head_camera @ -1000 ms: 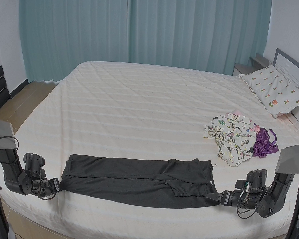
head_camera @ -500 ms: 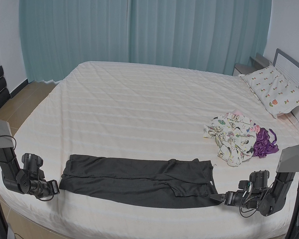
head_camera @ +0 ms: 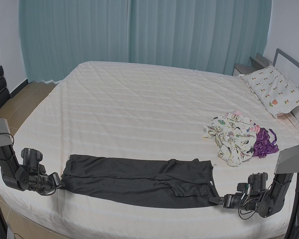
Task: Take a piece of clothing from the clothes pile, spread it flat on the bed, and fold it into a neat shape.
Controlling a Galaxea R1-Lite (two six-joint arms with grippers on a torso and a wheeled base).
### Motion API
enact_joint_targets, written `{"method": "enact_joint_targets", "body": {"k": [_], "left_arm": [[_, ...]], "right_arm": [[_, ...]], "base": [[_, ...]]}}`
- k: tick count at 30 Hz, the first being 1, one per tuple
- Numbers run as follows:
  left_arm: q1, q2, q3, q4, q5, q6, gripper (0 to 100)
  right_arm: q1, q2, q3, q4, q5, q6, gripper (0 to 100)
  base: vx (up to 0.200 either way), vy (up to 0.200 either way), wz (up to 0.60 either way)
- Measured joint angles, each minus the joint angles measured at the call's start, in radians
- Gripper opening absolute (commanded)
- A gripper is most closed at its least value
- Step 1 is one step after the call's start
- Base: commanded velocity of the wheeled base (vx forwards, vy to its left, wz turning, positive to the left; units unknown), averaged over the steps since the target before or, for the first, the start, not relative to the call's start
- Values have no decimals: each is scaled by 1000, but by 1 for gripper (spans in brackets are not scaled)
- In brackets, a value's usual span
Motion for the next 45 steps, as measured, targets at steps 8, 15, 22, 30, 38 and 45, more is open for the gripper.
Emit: {"method": "enact_joint_targets", "body": {"k": [8, 15, 22, 30, 38, 45], "left_arm": [[-16, 6, -8, -1, 3, 4, 100], [-58, 24, 7, -44, 27, -4, 100], [-119, 29, 0, -71, 78, -82, 100], [-136, 66, 8, -132, 153, -67, 100], [-136, 8, 28, -109, 149, -72, 100], [-159, -46, 48, -79, 143, -70, 100]], "right_arm": [[6, 4, 1, -2, 5, 1, 100], [13, 7, 1, -2, 7, 2, 100], [19, 11, 0, -3, 8, 4, 100], [20, 14, 0, -3, 8, 4, 100], [20, 14, 0, -3, 9, 3, 100], [22, 14, 0, -3, 9, 3, 100]], "base": [[0, 0, 0], [0, 0, 0], [0, 0, 0], [0, 0, 0], [0, 0, 0], [0, 0, 0]]}}
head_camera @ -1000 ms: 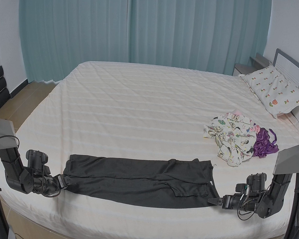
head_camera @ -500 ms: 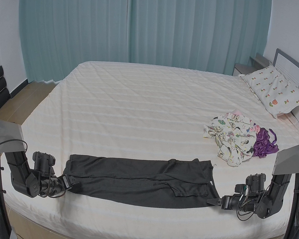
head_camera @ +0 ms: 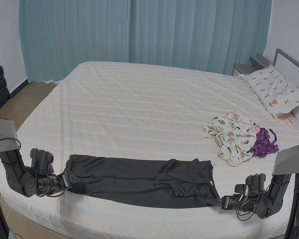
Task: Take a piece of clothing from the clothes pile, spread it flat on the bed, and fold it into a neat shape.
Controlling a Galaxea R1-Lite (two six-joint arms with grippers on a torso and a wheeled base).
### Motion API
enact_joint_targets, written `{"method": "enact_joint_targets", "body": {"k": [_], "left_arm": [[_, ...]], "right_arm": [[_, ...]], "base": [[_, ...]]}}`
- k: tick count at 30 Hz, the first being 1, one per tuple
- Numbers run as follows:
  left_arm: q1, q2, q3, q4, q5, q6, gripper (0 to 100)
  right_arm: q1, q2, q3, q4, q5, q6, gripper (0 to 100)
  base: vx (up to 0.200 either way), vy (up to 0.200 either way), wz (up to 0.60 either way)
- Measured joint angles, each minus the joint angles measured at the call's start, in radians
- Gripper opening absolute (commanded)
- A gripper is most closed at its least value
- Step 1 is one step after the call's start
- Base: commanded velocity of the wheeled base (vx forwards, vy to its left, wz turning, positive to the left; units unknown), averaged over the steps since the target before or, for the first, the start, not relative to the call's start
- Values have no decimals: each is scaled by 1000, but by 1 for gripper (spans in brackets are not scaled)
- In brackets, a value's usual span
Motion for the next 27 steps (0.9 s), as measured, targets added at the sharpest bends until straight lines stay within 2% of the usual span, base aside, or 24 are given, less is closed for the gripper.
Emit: {"method": "enact_joint_targets", "body": {"k": [10, 16, 17, 21, 27], "left_arm": [[-10, 91, -21, -2, 37, 21, 100], [-17, 131, -32, -86, 60, 21, 100], [-18, 136, -32, -98, 66, 20, 0], [-21, 167, -30, -153, 118, 19, 0], [-18, 188, -12, -157, 127, 13, 0]], "right_arm": [[3, 0, 0, -1, 1, 0, 100], [3, 0, -1, -2, 2, 4, 100], [3, 0, -1, -2, 2, 5, 100], [11, 0, -2, -6, 3, 10, 100], [32, 4, -4, -8, -3, 13, 100]], "base": [[0, 0, 0], [0, 0, 0], [0, 0, 0], [0, 0, 0], [0, 0, 0]]}}
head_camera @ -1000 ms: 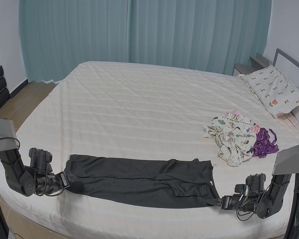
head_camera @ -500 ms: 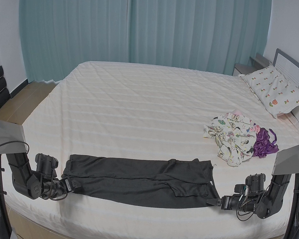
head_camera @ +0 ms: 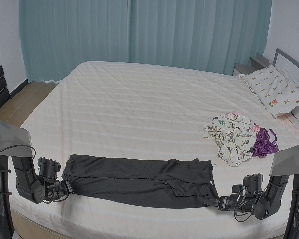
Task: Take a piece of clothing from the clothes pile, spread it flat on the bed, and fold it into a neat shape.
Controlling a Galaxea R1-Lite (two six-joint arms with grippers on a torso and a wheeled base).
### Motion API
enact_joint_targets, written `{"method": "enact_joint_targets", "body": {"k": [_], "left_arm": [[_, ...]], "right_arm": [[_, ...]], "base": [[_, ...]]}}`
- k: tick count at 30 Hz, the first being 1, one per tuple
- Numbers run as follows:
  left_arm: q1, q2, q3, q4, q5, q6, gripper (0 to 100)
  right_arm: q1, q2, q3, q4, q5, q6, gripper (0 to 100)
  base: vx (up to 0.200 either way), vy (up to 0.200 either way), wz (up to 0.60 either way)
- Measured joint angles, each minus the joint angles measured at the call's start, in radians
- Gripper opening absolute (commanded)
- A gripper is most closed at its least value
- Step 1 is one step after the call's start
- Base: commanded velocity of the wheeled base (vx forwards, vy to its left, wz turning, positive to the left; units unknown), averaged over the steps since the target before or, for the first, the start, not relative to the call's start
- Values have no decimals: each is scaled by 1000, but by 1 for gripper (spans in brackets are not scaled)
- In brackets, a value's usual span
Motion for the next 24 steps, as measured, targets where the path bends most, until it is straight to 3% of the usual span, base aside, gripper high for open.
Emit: {"method": "enact_joint_targets", "body": {"k": [1, 2, 12, 24], "left_arm": [[1, 1, 2, -1, 0, -1, 0], [2, 2, 3, -1, 0, -1, 0], [7, 5, 17, -1, 0, -1, 0], [15, -20, 39, 25, 3, 20, 0]], "right_arm": [[2, 1, -1, 0, -2, 0, 100], [3, 5, -3, 0, -3, 0, 0], [8, 10, 2, 20, -83, -6, 0], [-9, -56, 15, 154, -86, -57, 0]], "base": [[0, 0, 0], [0, 0, 0], [0, 0, 0], [0, 0, 0]]}}
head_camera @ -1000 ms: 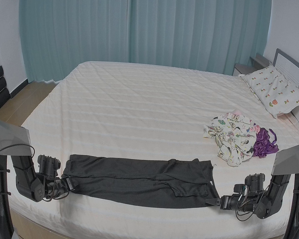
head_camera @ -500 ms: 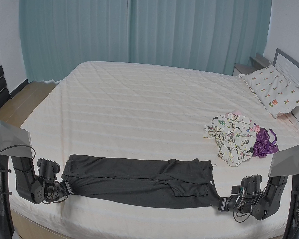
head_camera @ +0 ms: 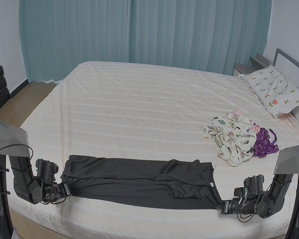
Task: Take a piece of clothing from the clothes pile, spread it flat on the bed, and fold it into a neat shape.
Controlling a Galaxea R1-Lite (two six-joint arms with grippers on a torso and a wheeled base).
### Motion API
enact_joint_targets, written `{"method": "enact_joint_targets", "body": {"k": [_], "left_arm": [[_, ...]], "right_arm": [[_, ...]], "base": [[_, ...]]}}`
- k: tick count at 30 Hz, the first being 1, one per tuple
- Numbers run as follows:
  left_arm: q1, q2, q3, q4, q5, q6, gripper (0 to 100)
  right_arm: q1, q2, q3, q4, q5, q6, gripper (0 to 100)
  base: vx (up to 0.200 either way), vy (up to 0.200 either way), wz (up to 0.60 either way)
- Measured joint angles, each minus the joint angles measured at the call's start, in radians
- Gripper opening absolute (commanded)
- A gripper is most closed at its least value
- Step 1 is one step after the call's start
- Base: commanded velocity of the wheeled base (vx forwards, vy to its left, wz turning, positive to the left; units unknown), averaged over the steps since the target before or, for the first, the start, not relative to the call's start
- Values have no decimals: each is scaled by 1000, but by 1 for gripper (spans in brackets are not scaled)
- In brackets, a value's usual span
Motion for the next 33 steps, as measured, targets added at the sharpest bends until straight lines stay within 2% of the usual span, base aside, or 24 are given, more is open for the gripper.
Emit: {"method": "enact_joint_targets", "body": {"k": [4, 5, 14, 19, 21, 26, 28, 31, 33], "left_arm": [[6, -3, 3, 32, 1, 34, 0], [7, -3, 4, 35, 1, 36, 100], [9, -11, 19, 34, -16, 41, 100], [25, -42, 26, 47, -100, 36, 100], [35, -62, 28, 61, -139, 33, 100], [59, -113, 23, 96, -227, 4, 100], [67, -130, 14, 106, -256, -31, 100], [84, -150, -12, 119, -286, -90, 100], [98, -158, -29, 123, -299, -116, 100]], "right_arm": [[-18, -6, -5, 6, 0, -21, 0], [-21, -5, -7, 6, 0, -24, 100], [-24, -24, -1, -12, 0, -36, 100], [-2, -99, 4, -19, 6, 34, 100], [27, -126, 4, -24, 5, 119, 100], [131, -157, -14, -35, -14, 411, 100], [181, -157, -26, -40, -48, 514, 100], [262, -138, -57, -43, -141, 662, 100], [303, -118, -85, -42, -199, 719, 100]], "base": [[0, 0, 0], [0, 0, 0], [0, 0, 0], [0, 0, 0], [0, 0, 0], [0, 0, 0], [0, 0, 0], [0, 0, 0], [0, 0, 0]]}}
